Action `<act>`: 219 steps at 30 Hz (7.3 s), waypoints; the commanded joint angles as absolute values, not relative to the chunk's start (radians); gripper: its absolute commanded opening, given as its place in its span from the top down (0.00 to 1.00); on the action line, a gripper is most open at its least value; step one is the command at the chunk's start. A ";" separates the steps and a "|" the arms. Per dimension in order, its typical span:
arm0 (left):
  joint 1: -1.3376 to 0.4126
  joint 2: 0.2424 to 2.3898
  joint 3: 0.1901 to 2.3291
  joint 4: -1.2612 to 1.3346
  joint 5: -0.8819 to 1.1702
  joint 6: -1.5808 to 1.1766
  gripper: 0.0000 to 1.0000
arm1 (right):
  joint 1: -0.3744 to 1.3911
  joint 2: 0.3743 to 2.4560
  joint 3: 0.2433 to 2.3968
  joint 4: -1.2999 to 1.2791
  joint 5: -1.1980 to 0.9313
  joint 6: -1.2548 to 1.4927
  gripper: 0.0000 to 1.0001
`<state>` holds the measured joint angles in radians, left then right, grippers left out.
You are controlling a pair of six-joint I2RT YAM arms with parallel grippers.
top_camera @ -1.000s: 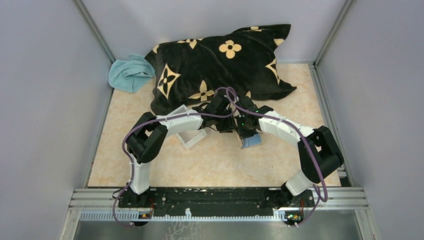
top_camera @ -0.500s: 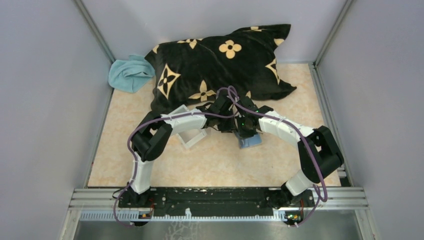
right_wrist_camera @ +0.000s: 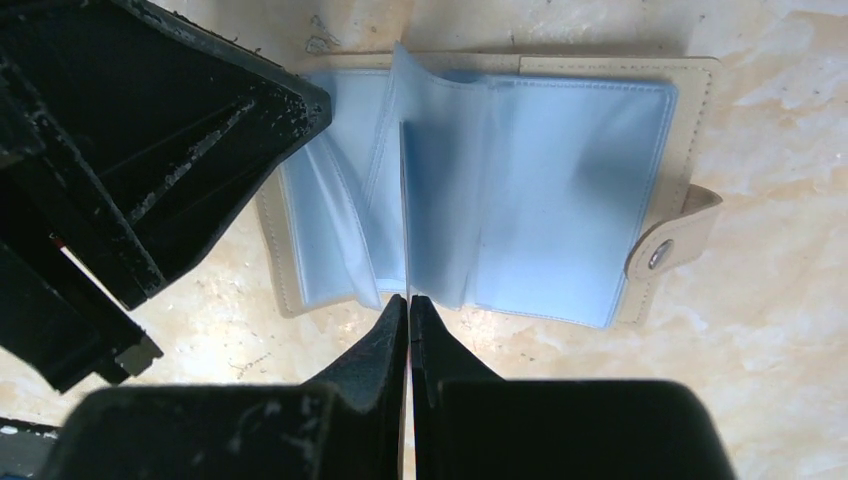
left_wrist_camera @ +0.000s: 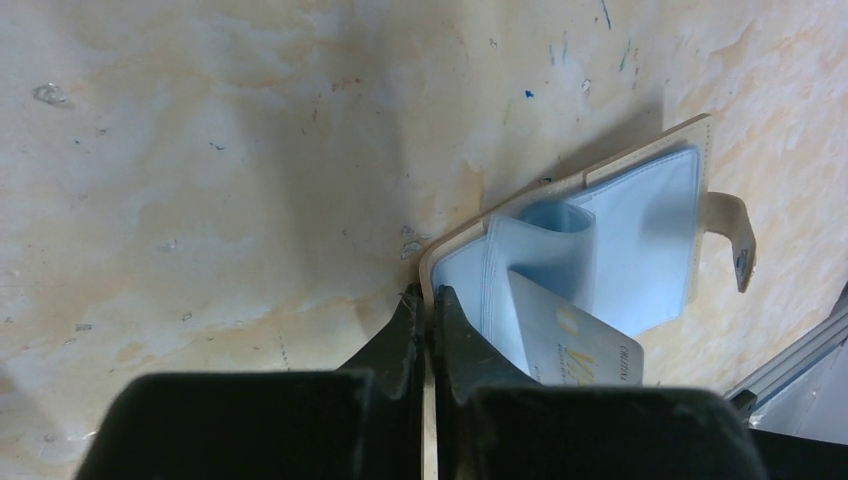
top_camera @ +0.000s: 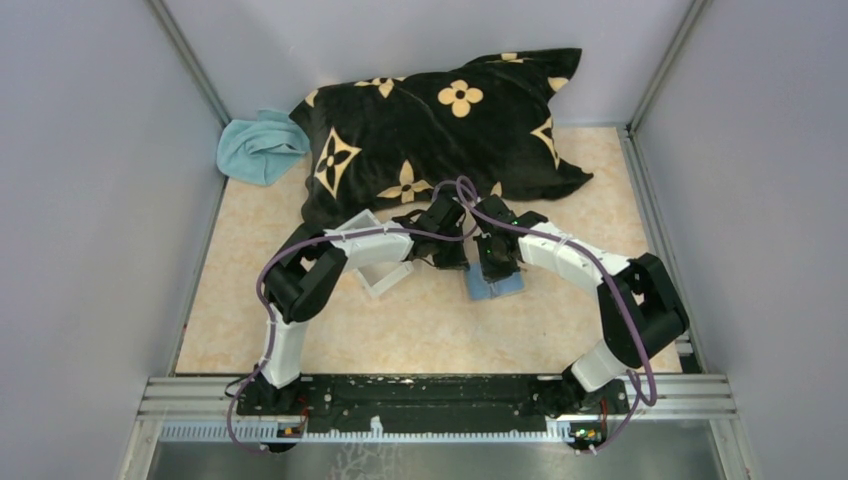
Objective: Put the credit cards into the card holder
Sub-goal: Insert the credit card into the card holder.
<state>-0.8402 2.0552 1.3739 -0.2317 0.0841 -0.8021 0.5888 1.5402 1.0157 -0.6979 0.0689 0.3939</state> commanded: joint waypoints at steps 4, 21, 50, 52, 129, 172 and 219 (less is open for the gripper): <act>-0.849 2.039 1.294 -0.202 0.067 -0.758 0.99 | 0.572 1.459 1.077 -0.725 0.117 0.365 1.00; -0.848 2.004 1.216 -0.161 0.046 -0.727 0.94 | 0.508 1.411 1.061 -0.720 0.093 0.352 1.00; -0.845 1.982 1.163 -0.141 0.110 -0.595 0.67 | 0.325 1.322 0.779 -0.396 -0.297 0.449 1.00; -0.844 1.969 1.156 -0.146 0.110 -0.593 0.66 | 0.324 1.322 0.772 -0.390 -0.303 0.454 1.00; -0.844 1.852 0.973 -0.184 0.093 -0.640 0.62 | 0.325 1.271 0.634 -0.260 -0.405 0.564 1.00; -0.845 1.902 0.916 -0.185 0.073 -0.586 0.71 | 0.326 1.379 0.555 -0.198 -0.360 0.559 1.00; -0.863 1.888 0.946 -0.328 0.001 -0.592 0.85 | 0.326 1.485 0.603 -0.228 -0.326 0.520 1.00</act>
<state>-0.8467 1.7828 0.9997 -0.1986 0.0078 -0.6300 0.3183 1.4403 0.5934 -0.2028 -0.4320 0.5659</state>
